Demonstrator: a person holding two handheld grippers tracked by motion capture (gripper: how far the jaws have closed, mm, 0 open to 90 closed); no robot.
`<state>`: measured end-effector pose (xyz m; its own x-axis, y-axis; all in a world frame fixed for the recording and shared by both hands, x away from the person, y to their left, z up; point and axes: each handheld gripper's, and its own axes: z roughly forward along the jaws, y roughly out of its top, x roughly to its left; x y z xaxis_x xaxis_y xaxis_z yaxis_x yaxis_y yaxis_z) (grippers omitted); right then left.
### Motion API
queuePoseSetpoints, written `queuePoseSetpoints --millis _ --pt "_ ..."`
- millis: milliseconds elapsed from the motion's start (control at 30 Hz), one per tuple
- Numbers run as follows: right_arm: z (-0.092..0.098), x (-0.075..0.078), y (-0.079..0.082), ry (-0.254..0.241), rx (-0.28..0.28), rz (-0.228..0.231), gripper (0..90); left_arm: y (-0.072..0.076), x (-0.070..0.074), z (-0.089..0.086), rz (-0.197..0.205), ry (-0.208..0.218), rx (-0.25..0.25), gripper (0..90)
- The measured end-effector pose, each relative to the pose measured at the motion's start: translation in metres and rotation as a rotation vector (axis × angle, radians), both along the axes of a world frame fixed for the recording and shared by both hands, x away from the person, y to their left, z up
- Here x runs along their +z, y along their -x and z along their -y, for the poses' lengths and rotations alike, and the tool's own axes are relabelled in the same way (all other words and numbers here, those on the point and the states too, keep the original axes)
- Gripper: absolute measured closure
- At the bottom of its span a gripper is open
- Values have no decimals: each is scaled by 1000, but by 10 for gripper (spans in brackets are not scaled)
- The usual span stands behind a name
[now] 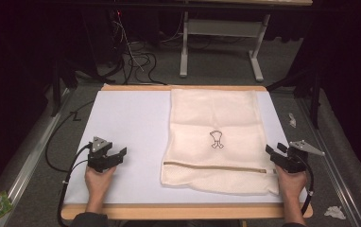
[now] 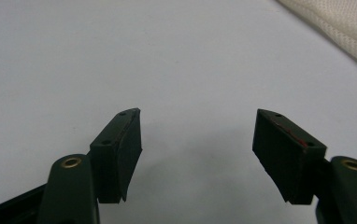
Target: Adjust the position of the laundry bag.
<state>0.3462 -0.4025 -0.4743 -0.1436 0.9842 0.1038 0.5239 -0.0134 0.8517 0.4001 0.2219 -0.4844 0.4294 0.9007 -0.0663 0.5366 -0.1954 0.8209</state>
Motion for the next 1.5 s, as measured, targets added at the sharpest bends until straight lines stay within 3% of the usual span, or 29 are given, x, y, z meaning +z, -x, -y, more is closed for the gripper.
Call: queuePoseSetpoints --millis 233,333,500,700,867,933,1100,1200,1300,1367,1500 --pt "1 0 -4 0 12 -36 456 -4 0 2 -32 -12 -9 341" --pt "0 4 -4 6 12 -42 476 -2 3 4 -40 18 -21 342" --pt "1 8 -1 -7 21 -56 492 -1 8 14 -44 23 -48 347" --pt "3 15 10 -14 25 -66 499 5 24 40 -31 34 -131 345" --pt "1 22 20 -12 32 -71 499 8 30 59 -48 57 -180 336" --pt "1 24 23 -10 40 -76 499 9 32 67 -48 47 -202 337" --pt "-2 25 27 -17 64 -97 500 11 33 83 -80 45 -238 330" --pt "-4 24 28 -13 76 -119 500 11 33 87 -96 86 -247 320" --pt "-8 23 29 -6 77 -137 498 13 33 100 -113 59 -266 316" --pt "-10 22 29 7 81 -143 493 13 34 106 -122 70 -273 314" --pt "-13 20 28 7 81 -156 469 11 33 118 -127 53 -284 310"
